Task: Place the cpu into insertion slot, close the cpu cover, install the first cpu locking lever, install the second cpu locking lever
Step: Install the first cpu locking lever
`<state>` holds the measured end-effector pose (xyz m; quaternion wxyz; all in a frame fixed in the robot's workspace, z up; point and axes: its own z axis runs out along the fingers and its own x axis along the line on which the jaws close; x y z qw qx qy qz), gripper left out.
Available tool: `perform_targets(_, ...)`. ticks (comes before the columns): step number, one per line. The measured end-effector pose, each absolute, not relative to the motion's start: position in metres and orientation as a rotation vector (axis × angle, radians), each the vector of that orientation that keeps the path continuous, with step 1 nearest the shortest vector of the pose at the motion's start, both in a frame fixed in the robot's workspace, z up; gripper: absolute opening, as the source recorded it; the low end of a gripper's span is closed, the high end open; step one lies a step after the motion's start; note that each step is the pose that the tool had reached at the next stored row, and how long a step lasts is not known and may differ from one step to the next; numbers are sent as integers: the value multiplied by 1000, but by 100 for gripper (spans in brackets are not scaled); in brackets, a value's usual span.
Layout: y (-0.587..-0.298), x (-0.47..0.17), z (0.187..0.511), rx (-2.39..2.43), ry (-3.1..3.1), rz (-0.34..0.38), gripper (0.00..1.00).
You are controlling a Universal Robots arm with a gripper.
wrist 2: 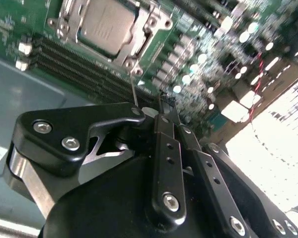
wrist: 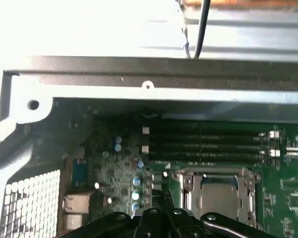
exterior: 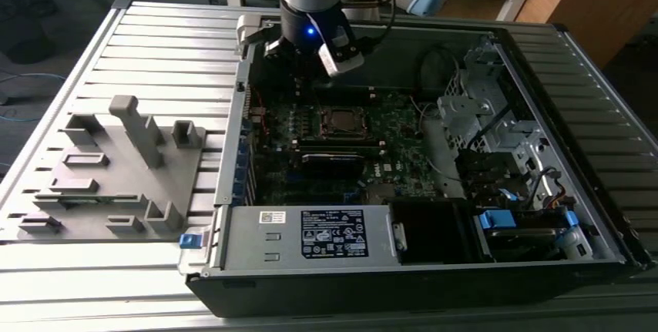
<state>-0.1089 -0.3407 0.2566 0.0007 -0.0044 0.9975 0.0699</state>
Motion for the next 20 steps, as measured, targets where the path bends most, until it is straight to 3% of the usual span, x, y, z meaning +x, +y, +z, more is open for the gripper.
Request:
perform_targets(4,-341,-110,257,-14,3127,287,10)
perform_targets(20,-341,-112,256,-14,3127,287,10)
